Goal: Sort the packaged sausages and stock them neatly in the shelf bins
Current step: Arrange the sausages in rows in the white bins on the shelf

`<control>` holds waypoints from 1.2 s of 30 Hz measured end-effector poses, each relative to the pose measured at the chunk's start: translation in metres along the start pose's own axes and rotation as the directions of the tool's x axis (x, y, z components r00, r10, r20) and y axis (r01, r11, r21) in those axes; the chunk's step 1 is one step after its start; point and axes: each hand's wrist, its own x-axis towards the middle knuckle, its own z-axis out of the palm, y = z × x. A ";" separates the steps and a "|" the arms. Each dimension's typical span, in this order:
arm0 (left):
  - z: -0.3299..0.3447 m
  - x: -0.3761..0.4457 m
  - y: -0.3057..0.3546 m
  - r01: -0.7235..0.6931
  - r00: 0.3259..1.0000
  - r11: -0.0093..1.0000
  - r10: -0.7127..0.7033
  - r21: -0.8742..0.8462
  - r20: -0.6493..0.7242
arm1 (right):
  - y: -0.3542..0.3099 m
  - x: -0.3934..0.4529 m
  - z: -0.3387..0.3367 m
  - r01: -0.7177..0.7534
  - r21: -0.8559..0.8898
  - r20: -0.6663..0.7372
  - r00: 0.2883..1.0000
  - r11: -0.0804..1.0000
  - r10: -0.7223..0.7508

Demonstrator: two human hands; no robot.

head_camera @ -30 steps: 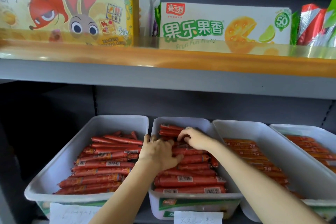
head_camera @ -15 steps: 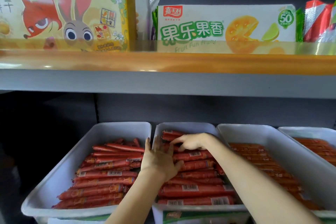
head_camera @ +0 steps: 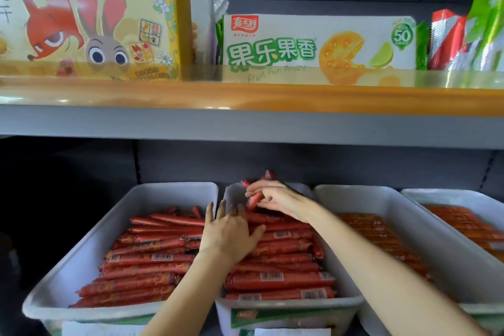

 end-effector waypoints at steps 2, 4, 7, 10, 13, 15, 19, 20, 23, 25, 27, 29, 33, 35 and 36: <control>-0.003 -0.003 0.002 0.015 0.999 1.000 -0.015 0.000 -0.041 | -0.006 -0.010 -0.005 -0.002 -0.009 -0.040 0.999 1.000 0.001; -0.006 -0.005 0.001 0.043 0.996 0.999 -0.043 0.000 -0.074 | -0.007 -0.014 -0.008 -0.064 0.036 -0.076 0.995 0.997 0.067; -0.004 -0.004 0.000 0.053 0.996 0.999 -0.053 0.000 -0.072 | -0.002 -0.031 0.000 -0.031 -0.120 -0.094 0.995 0.992 0.020; -0.004 -0.002 0.000 0.032 0.998 0.999 -0.033 -0.024 -0.062 | 0.003 -0.047 0.003 -0.046 -0.226 -0.114 0.993 0.973 0.020; -0.003 -0.001 0.000 0.022 0.997 0.998 -0.026 -0.057 -0.073 | -0.003 -0.052 -0.001 0.028 -0.206 -0.169 0.984 0.978 -0.064; -0.004 -0.001 0.000 0.022 0.995 0.997 -0.029 -0.081 -0.093 | -0.012 -0.049 -0.015 0.041 -0.280 -0.245 0.963 0.959 -0.113; -0.006 -0.004 0.000 -0.042 0.996 0.997 0.037 -0.057 -0.084 | -0.027 -0.064 -0.045 -0.068 -0.344 -0.124 0.992 0.937 0.026; -0.006 -0.005 0.000 -0.064 0.995 0.997 0.061 -0.039 -0.074 | -0.024 -0.071 -0.047 -0.125 -0.428 -0.056 0.992 0.895 0.112; -0.005 -0.004 -0.001 -0.075 0.997 0.997 0.074 -0.027 -0.022 | -0.008 -0.079 -0.045 -0.173 -0.642 -0.041 0.980 0.747 0.192; -0.006 -0.005 0.000 -0.064 0.998 0.998 0.064 -0.003 0.024 | 0.003 -0.075 -0.041 -0.050 -0.772 0.043 0.990 0.633 0.131; -0.006 -0.005 0.000 -0.065 0.997 0.998 0.065 0.010 0.036 | 0.011 -0.069 -0.033 0.030 -0.827 0.117 0.986 0.561 0.120; -0.007 -0.005 0.000 -0.063 0.998 0.998 0.063 0.000 0.027 | 0.016 -0.061 -0.024 0.031 -0.828 0.098 0.991 0.559 0.091; -0.007 -0.005 0.000 -0.039 0.999 0.999 0.039 -0.002 -0.018 | 0.013 -0.034 -0.008 -0.077 -0.875 -0.067 0.997 0.478 0.038; -0.006 -0.004 0.001 -0.024 0.999 0.999 0.025 0.020 -0.025 | 0.011 -0.017 -0.003 -0.192 -0.847 -0.181 0.981 0.495 0.070; -0.005 -0.004 0.001 -0.024 1.000 0.999 0.024 0.038 -0.018 | 0.010 -0.009 -0.001 -0.205 -0.803 -0.190 0.978 0.560 0.085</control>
